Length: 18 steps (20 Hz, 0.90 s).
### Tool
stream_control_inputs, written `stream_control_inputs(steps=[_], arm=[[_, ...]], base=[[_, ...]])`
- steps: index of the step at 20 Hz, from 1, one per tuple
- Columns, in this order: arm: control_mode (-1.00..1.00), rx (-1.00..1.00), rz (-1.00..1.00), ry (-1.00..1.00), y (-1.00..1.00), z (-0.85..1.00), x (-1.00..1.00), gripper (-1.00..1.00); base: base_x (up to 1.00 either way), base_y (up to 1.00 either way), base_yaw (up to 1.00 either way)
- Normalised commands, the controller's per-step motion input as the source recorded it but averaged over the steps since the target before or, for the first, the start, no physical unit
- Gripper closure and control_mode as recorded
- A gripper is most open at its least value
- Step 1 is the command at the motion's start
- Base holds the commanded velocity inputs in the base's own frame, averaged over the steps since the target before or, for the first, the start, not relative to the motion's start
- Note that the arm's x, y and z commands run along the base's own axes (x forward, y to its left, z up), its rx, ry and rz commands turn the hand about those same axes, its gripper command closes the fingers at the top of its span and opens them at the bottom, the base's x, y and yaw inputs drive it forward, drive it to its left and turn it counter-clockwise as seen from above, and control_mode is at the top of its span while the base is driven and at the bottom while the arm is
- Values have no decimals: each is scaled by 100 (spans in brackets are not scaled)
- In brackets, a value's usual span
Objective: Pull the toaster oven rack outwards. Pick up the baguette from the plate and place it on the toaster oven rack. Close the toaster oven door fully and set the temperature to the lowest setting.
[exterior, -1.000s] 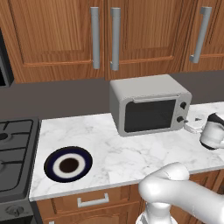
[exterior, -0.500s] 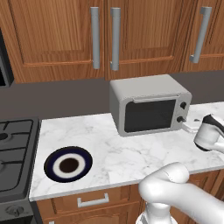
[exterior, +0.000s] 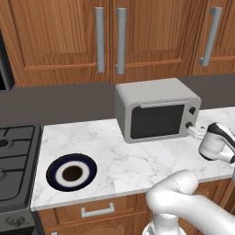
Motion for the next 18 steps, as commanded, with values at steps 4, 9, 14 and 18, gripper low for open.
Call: stream_control_inputs(steps=[4,9,14,18], arm=[[-100,14,-1,0,0,-1,1,-100],[-100,16,-3,0,0,0,0,-100],[-100,16,-4,0,0,0,0,-100],[-100,16,-7,0,0,-5,4,-100]], base=[[0,0,0],[0,0,0],[0,0,0],[0,0,0]])
